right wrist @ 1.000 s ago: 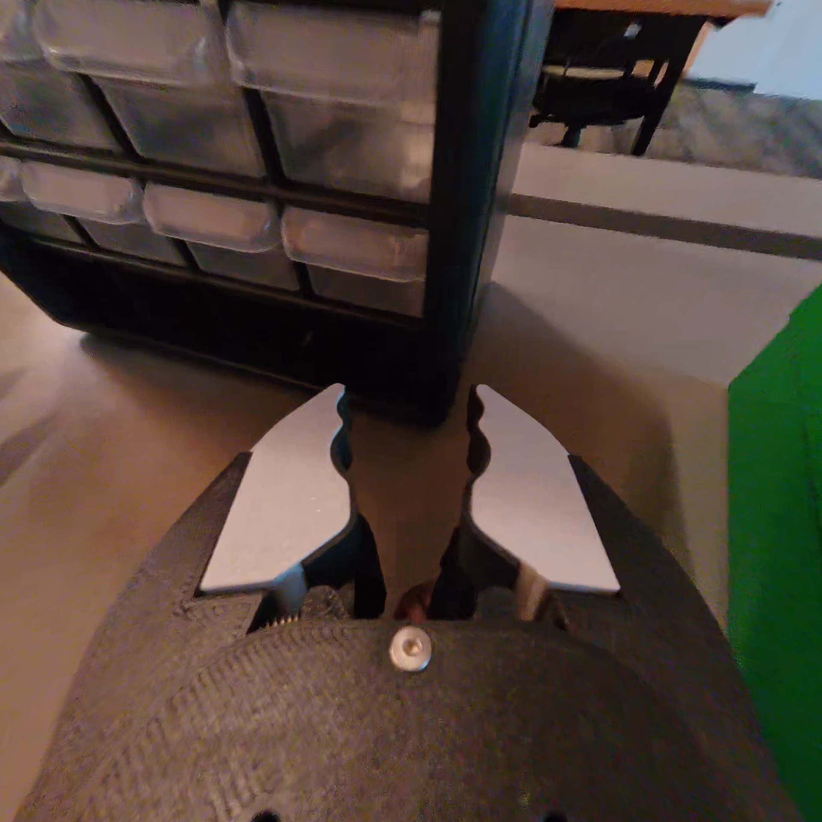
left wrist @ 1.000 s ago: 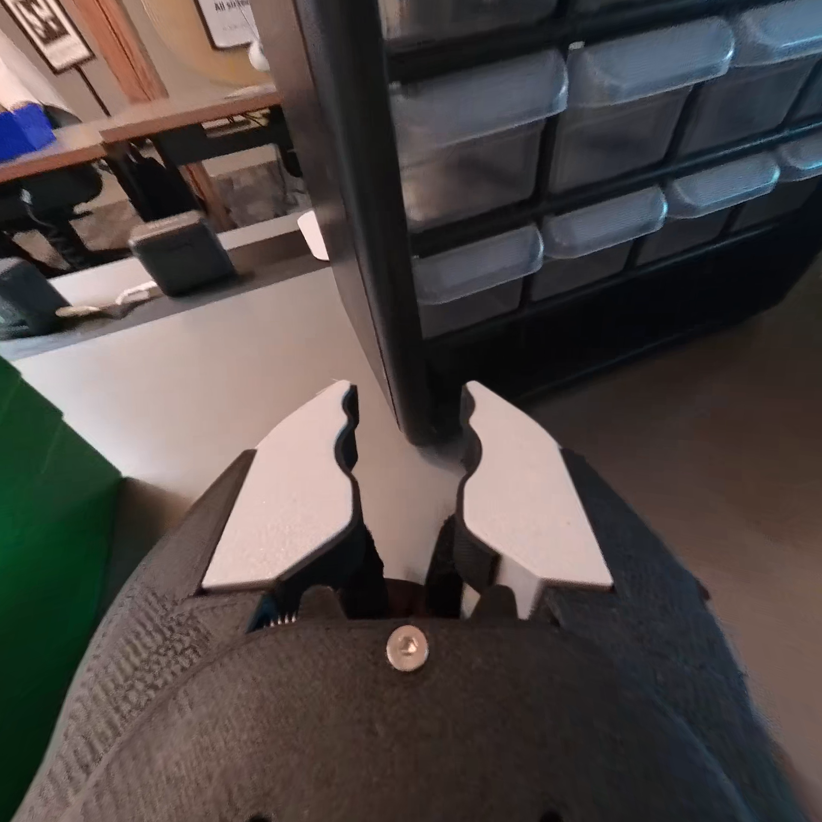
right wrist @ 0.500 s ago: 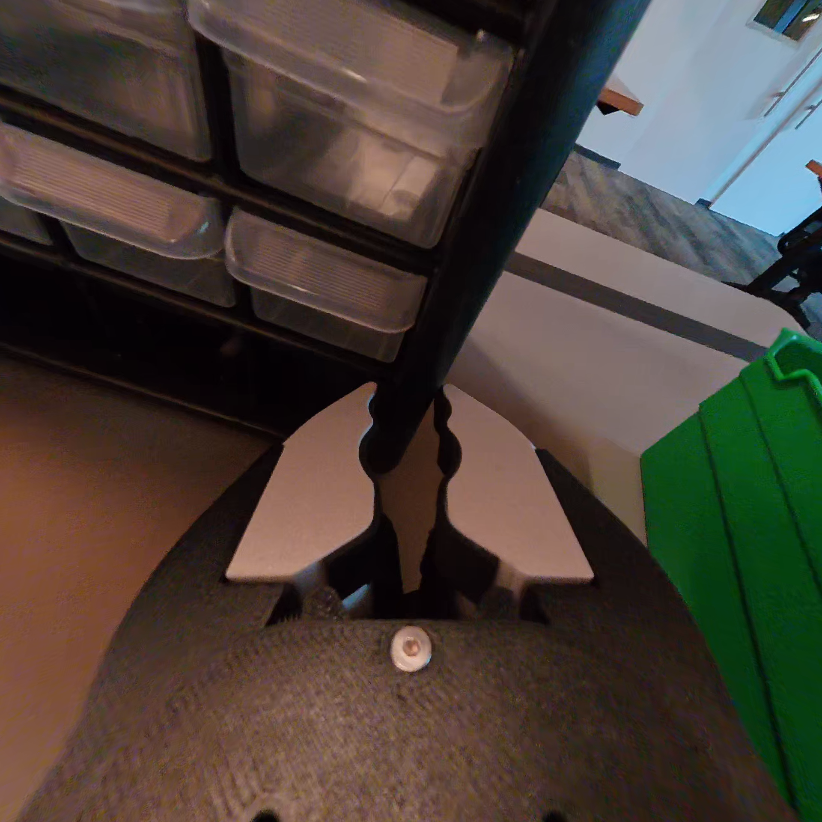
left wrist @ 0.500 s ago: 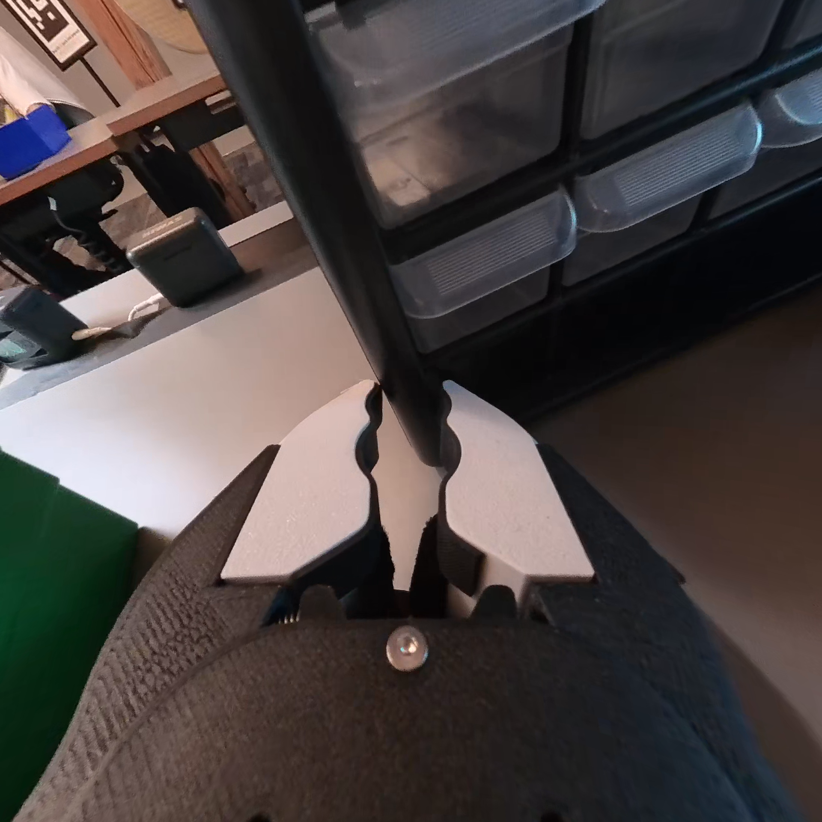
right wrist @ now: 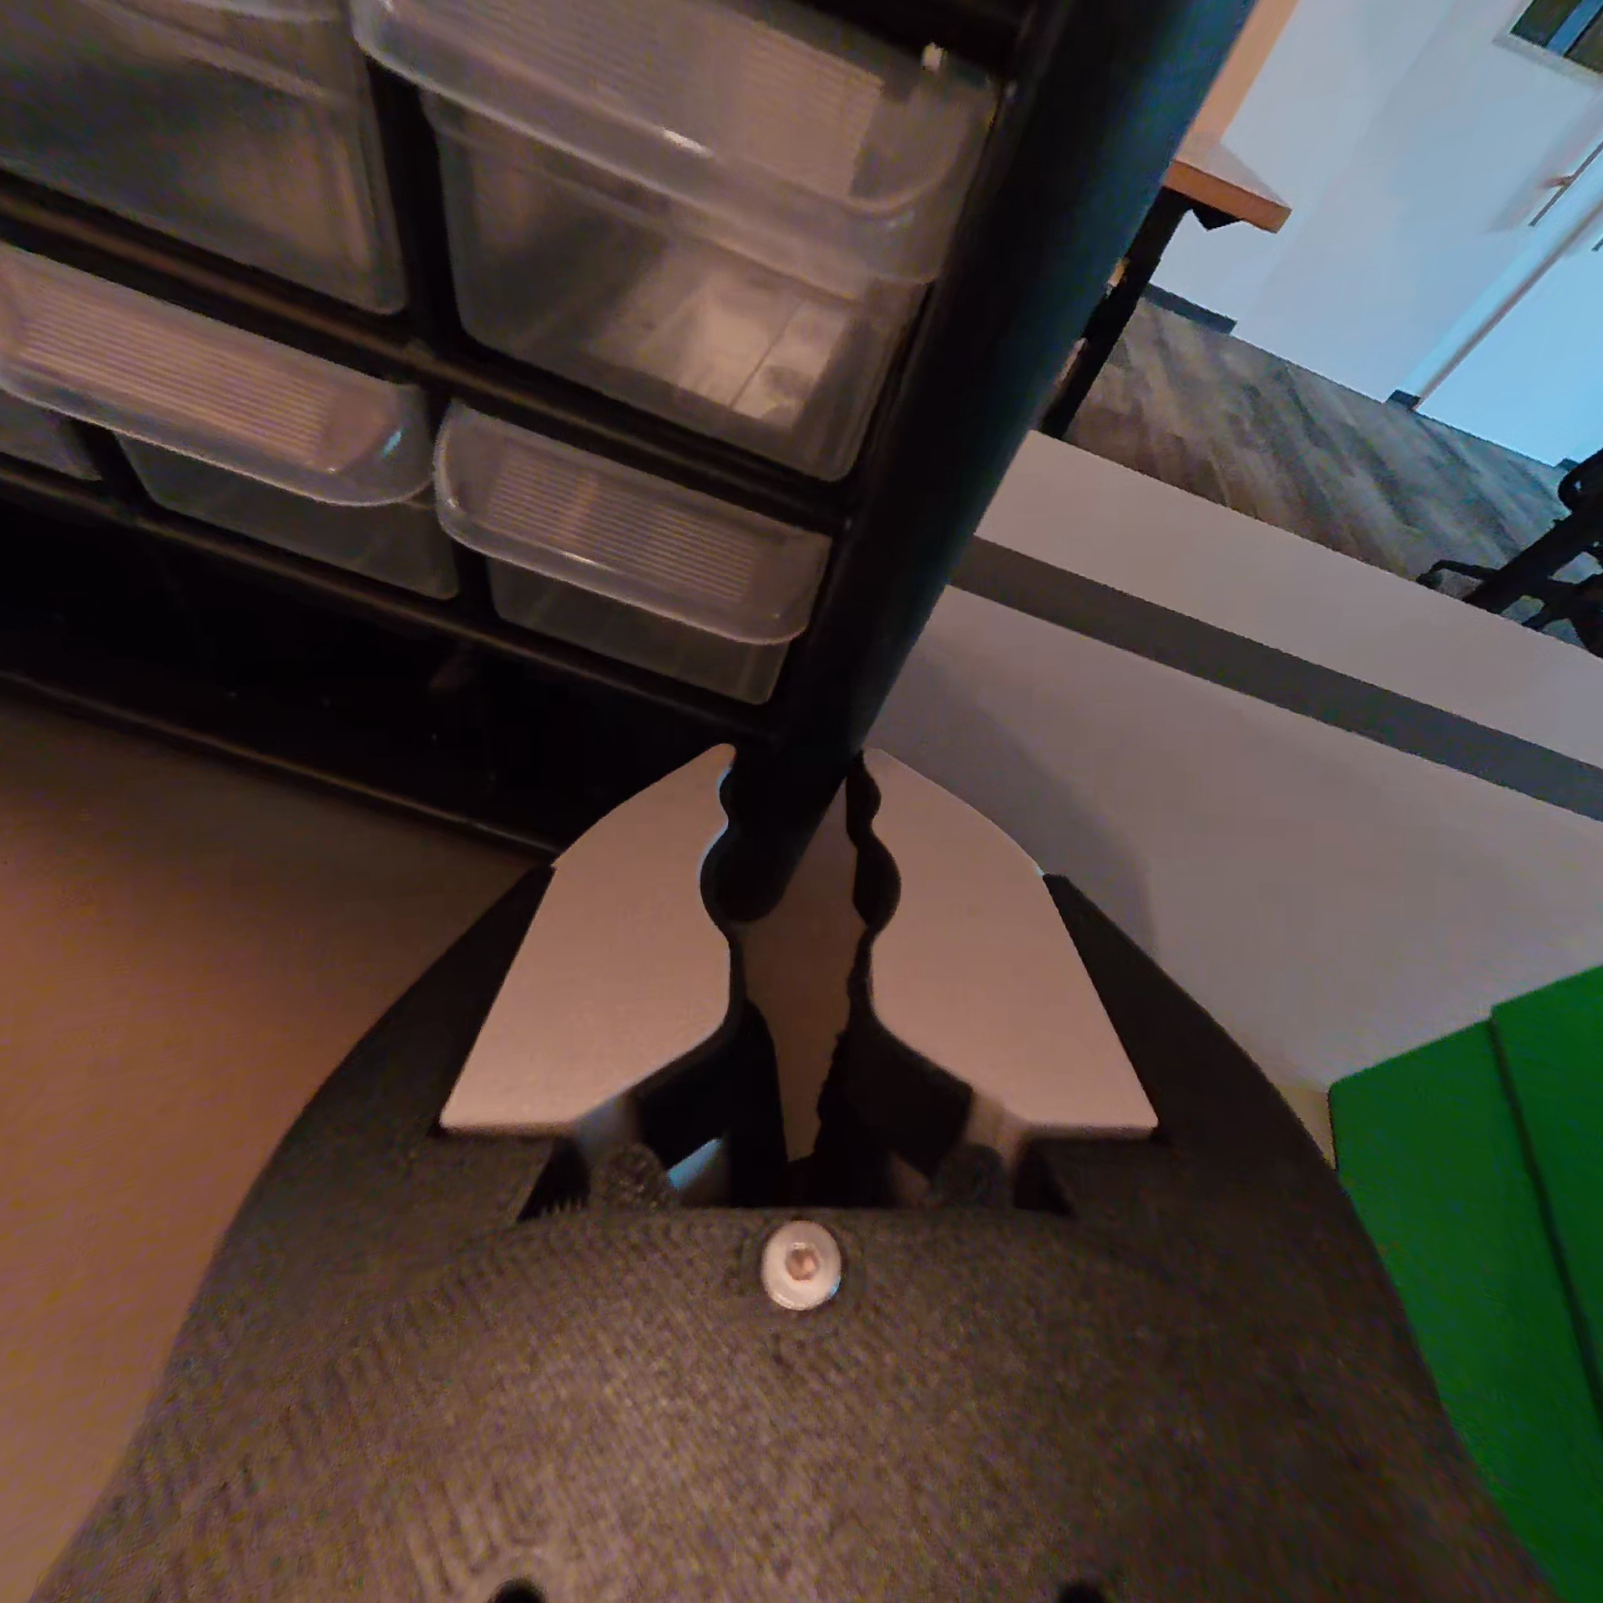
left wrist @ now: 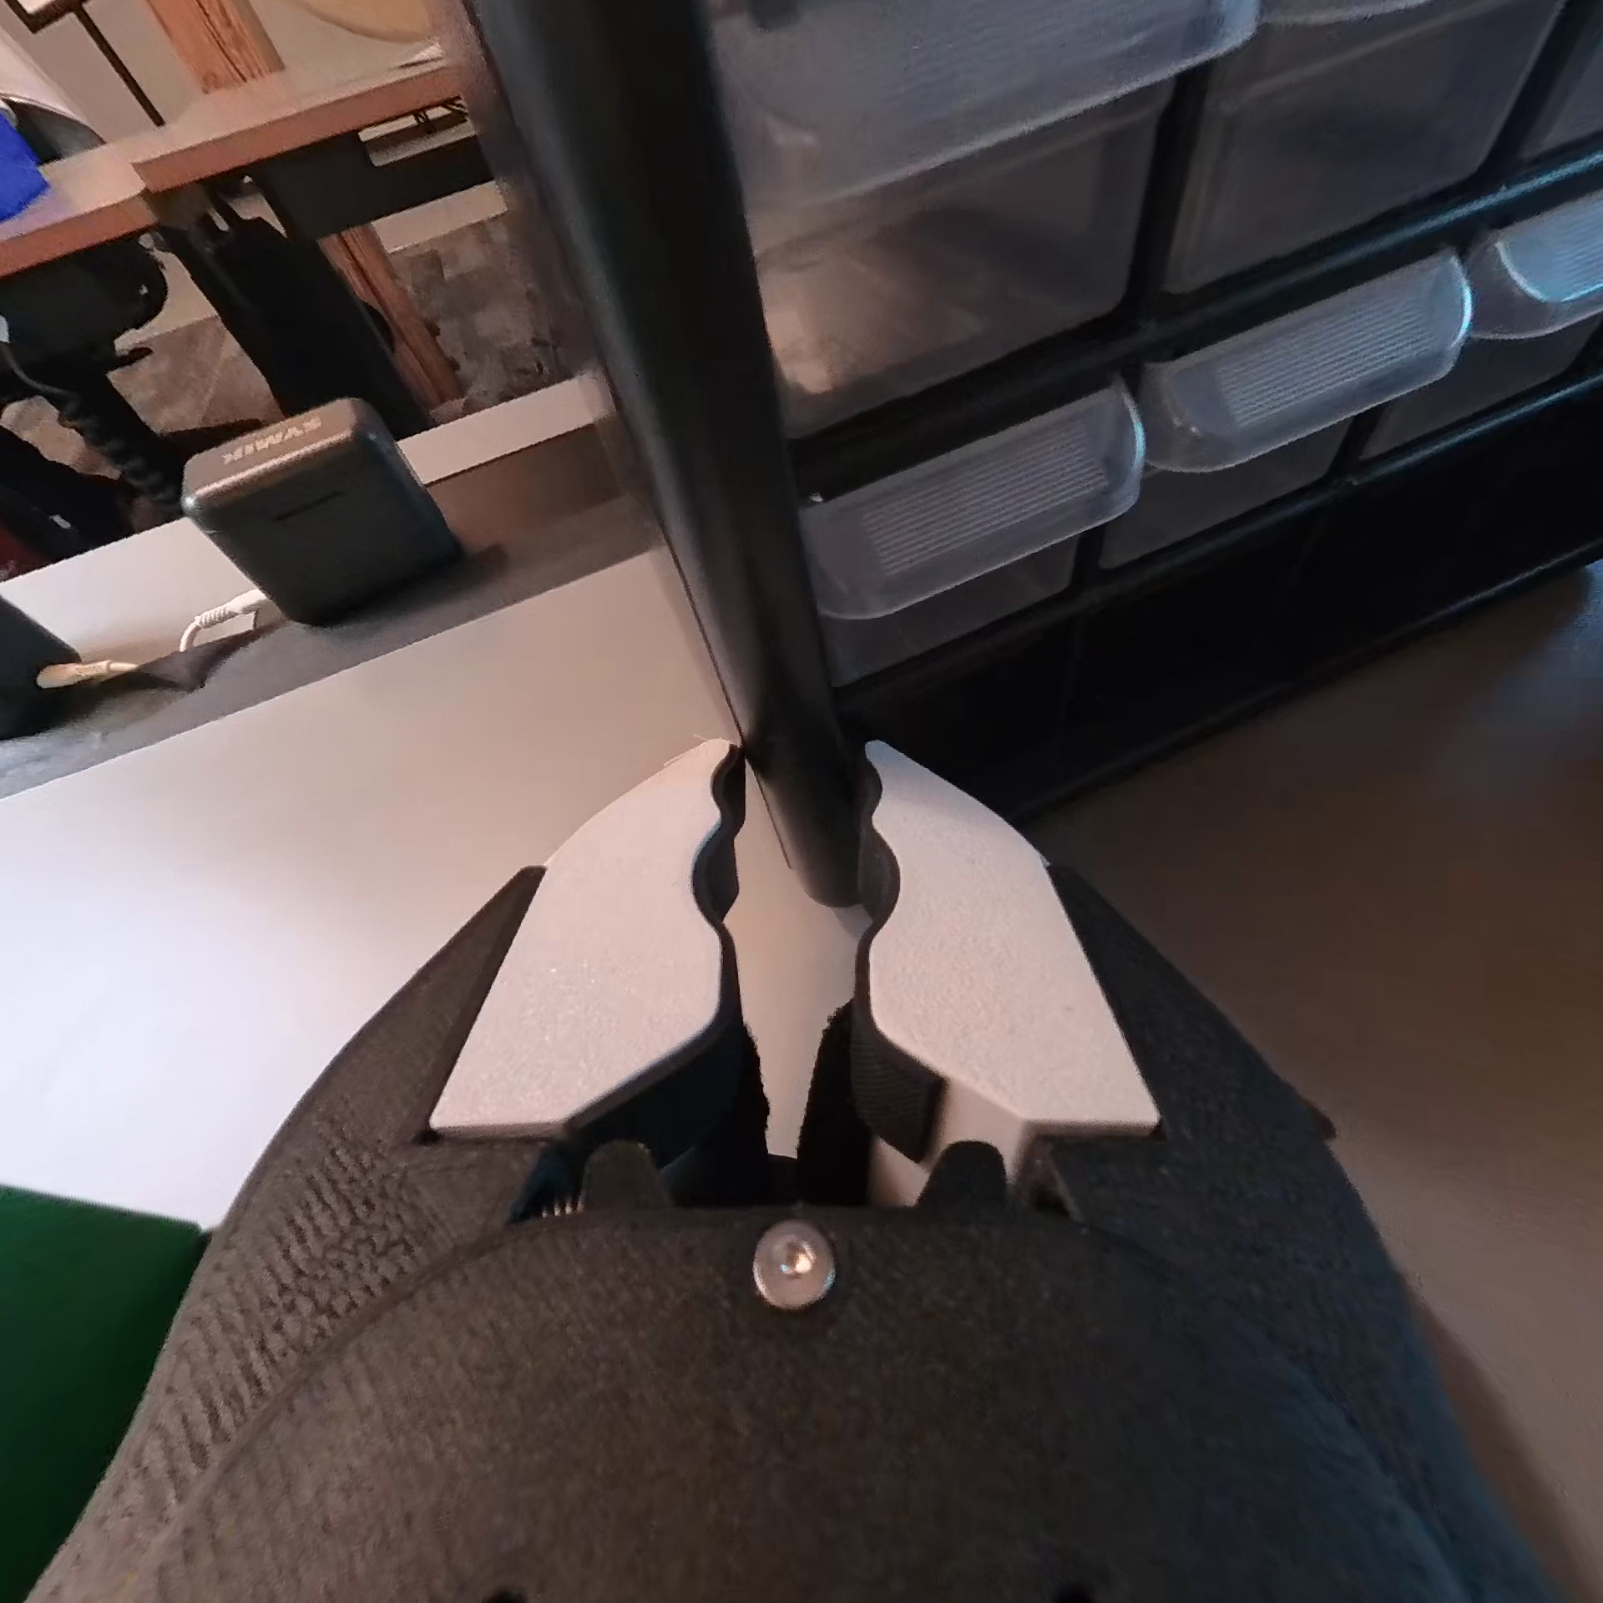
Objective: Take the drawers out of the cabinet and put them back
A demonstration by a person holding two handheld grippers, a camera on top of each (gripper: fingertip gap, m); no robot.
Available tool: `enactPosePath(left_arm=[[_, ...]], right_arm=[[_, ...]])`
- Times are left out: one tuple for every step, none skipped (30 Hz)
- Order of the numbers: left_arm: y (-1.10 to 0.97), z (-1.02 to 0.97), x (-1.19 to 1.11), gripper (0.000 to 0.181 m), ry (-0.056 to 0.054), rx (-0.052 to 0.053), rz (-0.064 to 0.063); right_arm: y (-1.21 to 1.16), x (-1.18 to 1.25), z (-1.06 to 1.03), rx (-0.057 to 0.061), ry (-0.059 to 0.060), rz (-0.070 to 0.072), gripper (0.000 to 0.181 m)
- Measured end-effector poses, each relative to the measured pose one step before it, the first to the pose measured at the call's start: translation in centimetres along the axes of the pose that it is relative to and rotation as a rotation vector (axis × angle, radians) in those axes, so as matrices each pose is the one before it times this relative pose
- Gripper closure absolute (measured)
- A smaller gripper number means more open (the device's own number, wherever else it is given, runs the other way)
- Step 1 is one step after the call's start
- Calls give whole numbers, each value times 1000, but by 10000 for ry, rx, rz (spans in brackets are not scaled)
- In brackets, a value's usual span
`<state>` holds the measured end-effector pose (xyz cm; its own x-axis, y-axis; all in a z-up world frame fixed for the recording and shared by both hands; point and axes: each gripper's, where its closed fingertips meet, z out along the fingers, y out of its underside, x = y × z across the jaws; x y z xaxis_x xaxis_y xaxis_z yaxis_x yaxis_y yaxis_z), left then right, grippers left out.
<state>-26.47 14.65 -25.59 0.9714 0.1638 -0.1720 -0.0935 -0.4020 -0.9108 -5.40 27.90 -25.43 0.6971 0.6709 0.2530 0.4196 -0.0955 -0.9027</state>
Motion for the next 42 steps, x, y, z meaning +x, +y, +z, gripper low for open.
enactPosePath(left_arm=[[-98, 301, -140, 158, -28, -6, -5], [-89, 290, -123, 158, -32, -5, 8], [-95, 269, -113, 158, -32, 3, 44], [-84, 287, -117, 158, -24, 6, 72], [-94, 293, -136, 158, -4, 4, 49], [-86, 303, -142, 157, 12, 3, 19], [-85, 278, -113, 157, 21, 0, 1], [-72, 257, -109, 157, 21, -3, -12], [-72, 226, -87, 157, 5, -2, 6], [-70, 209, -89, 157, -21, 2, 42], [-56, 208, -101, 157, -37, -3, 47], [-49, 196, -104, 157, -21, -5, 6], [-48, 157, -76, 157, 5, -5, -29], [-31, 108, -49, 157, 14, -5, -34], [-6, 42, -25, 157, -1, -4, -12], [14, -1, 6, 157, -27, -5, 32], [74, -34, 22, 157, -57, -48, 71], [245, -36, 70, 158, -72, -164, 96], [552, -14, 153, 158, -48, -370, 138], [771, -6, 276, 158, -10, -511, 232], [588, -108, 441, 151, 20, -350, 347], [-108, -427, 268, 151, -176, 205, 412], [-527, -738, -68, 155, -396, 576, 321], [-592, -858, 257, 163, -63, 626, 224], [-417, -814, 344, 164, 82, 439, 40], [-100, -690, 191, 164, 38, 165, -129], [92, -626, 260, 161, 142, 14, -188], [187, -616, 323, 158, 214, -60, -229], [199, -648, 274, 156, 155, -43, -228], [118, -710, 293, 156, 168, 47, -118], [73, -725, 230, 156, 113, 107, -31], [153, -629, 145, 157, 55, 34, -12], [212, -528, 163, 158, 83, -25, 51], [208, -409, 40, 159, -6, -44, 34], [191, -285, -43, 159, -54, -64, -18], [151, -202, 36, 159, -25, -68, -12], [142, -151, 206, 159, 45, -75, 59], [152, -140, 326, 160, 78, -96, 129], [250, -134, 401, 160, 74, -164, 154], [275, -161, 476, 160, 78, -186, 201], [135, -227, 603, 160, 131, -64, 298], [6, -312, 523, 159, 86, 46, 265]], right_arm=[[-126, 61, 367, -3, -14, 7, 160], [-109, 66, 355, -5, -3, 17, 160], [-105, 73, 329, -3, 6, 5, 160], [-114, 73, 327, -1, 14, -18, 160], [-112, 62, 338, 7, -9, -28, 160], [-124, 58, 363, 12, -46, -21, 160], [-127, 45, 375, 11, -53, -12, 160], [-108, 68, 351, 4, -36, -2, 160], [-100, 71, 323, -2, -9, -2, 160], [-81, 52, 263, -7, 23, -16, 160], [-74, 59, 248, -9, 49, -40, 160], [-70, 40, 236, -8, 48, -58, 159], [-59, 25, 191, -5, 26, -45, 159], [-42, 28, 164, -7, 26, -31, 159], [-26, 10, 99, -9, 35, -36, 159], [5, 8, 45, -20, 52, -53, 159], [46, -5, -1, -38, 68, -81, 159], [135, -29, -7, -101, 81, -106, 159], [271, -94, -17, -182, 60, -109, 158], [373, -329, -48, -252, -93, -132, 153], [270, -409, -127, -164, -112, -155, 145], [20, -114, -326, 54, 128, -120, 137], [-366, 70, -597, 391, 226, -55, 137], [-449, 47, -759, 486, 128, 89, 139], [-298, -25, -746, 368, -3, 179, 141], [-9, -134, -628, 100, -119, 233, 141], [281, -200, -503, -147, -158, 234, 141], [345, -206, -475, -175, -123, 140, 139], [366, -297, -496, -171, -113, 32, 139], [310, -295, -513, -118, -32, -110, 139], [350, -289, -472, -160, 21, -174, 140], [396, -422, -402, -201, -36, -221, 140], [364, -225, -366, -173, 99, -234, 140], [414, -92, -340, -222, 179, -151, 142], [311, -67, -351, -133, 147, -85, 142], [188, 2, -375, -47, 116, 8, 143], [208, -30, -356, -53, 28, 79, 144], [322, -33, -335, -140, -28, 151, 144], [478, -61, -315, -248, -86, 229, 144], [578, -193, -363, -307, -186, 337, 143], [636, -387, -517, -295, -327, 380, 142], [551, -483, -698, -149, -348, 370, 141]])
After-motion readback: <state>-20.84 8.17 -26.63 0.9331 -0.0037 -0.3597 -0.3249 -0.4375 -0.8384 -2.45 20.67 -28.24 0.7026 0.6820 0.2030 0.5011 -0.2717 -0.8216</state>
